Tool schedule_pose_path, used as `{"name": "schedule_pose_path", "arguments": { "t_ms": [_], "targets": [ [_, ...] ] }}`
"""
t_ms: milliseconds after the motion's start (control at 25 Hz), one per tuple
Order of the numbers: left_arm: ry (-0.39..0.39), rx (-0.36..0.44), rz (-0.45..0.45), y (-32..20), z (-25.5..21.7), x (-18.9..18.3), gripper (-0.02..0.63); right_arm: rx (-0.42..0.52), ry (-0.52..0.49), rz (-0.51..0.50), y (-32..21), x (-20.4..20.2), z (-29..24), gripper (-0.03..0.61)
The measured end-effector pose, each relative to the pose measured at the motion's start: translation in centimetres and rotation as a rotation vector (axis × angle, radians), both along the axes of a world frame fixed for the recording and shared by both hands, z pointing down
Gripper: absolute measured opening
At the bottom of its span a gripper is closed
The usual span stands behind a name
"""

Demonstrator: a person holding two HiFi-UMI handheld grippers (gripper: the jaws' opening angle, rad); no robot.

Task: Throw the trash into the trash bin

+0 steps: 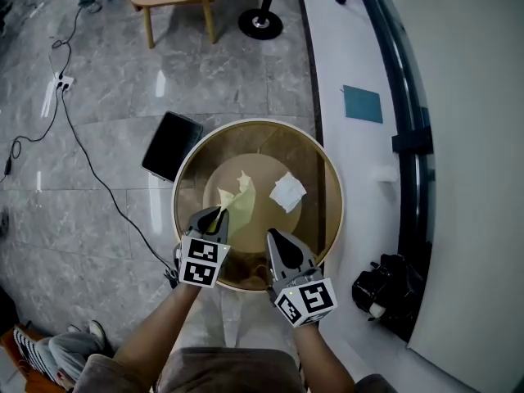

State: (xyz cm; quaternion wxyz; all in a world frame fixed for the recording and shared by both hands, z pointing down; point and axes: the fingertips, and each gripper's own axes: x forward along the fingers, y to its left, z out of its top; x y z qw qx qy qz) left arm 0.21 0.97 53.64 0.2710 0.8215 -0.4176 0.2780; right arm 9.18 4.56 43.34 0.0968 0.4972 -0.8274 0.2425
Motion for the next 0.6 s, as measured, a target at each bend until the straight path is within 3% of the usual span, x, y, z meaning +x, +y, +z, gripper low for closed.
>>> {"name": "schedule_pose_path", "arguments": {
  "t_ms": [280, 600],
  "targets": [
    [0.042, 0.076, -0.038, -0.6, -8.8, -1.5, 0.037, 0.04, 0.011, -0.013, -0.8, -0.2, -4.6, 0.02],
    [0.055, 0.1, -0.027, -0.6, -11.4, -1.7, 0.037, 0.04, 0.036, -0.042, -1.0, -0.2, -6.2, 0.02]
  ]
}}
